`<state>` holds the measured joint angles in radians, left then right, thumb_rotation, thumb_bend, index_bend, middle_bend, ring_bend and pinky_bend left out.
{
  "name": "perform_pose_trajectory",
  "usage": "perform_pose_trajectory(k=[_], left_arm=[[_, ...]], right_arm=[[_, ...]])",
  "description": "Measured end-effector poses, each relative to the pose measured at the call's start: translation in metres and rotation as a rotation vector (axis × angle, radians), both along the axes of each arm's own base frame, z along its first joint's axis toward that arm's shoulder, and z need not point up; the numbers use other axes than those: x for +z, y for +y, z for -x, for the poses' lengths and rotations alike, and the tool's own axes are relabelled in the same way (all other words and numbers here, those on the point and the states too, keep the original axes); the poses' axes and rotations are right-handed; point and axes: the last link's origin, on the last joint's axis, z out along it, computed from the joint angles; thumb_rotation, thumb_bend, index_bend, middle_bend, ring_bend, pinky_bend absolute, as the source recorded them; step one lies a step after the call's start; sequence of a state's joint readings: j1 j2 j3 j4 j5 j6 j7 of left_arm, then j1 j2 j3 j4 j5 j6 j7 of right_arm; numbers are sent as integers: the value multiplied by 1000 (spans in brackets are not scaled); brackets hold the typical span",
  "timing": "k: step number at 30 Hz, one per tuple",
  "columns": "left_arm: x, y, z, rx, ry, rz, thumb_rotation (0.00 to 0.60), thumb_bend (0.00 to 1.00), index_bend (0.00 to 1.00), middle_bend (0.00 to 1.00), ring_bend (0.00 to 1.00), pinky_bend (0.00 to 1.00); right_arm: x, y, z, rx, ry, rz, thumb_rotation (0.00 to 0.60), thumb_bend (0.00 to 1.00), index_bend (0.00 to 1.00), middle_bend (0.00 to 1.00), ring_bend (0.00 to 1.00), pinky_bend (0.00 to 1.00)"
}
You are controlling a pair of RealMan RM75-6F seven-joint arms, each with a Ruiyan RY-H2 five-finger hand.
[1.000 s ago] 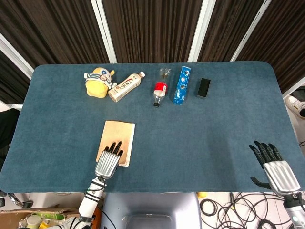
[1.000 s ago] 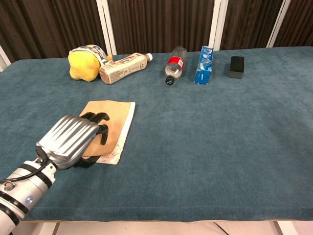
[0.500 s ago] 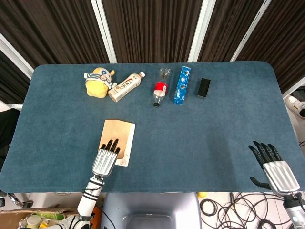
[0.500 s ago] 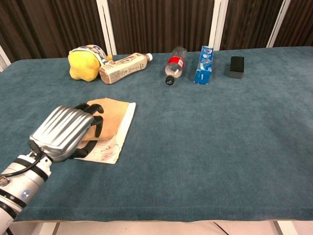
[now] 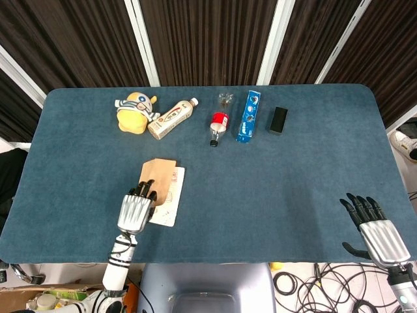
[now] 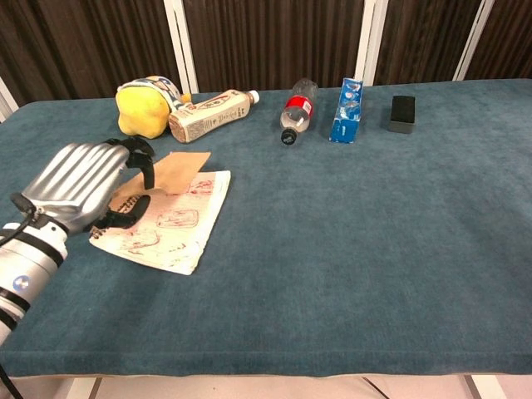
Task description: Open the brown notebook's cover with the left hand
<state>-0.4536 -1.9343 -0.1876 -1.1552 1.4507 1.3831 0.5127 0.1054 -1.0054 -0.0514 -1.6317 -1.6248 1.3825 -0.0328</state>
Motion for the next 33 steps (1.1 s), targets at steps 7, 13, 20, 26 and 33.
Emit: perform_pose_trajectory(k=[7, 13, 20, 26, 33], left_arm=[[18, 14, 16, 82, 14, -60, 600, 533, 654, 252, 267, 537], [28, 27, 37, 173, -10, -72, 600, 530, 654, 247, 267, 546], [39, 39, 61, 251, -27, -75, 600, 522, 548, 185, 240, 522], [38, 42, 76, 317, -11, -29, 600, 499, 5, 5, 136, 500], [39, 45, 86, 311, -20, -33, 600, 436, 0, 0, 20, 453]], right_arm=[[-1, 0, 0, -3, 4, -5, 600, 119, 0, 0, 0, 52], [-2, 0, 0, -6, 8, -11, 600, 119, 0, 0, 0, 52], [-3, -1, 0, -8, 14, -15, 600, 119, 0, 0, 0, 52], [-5, -1, 0, -12, 20, -23, 600, 119, 0, 0, 0, 52], [-5, -1, 0, -19, 26, -35, 600, 119, 0, 0, 0, 52]])
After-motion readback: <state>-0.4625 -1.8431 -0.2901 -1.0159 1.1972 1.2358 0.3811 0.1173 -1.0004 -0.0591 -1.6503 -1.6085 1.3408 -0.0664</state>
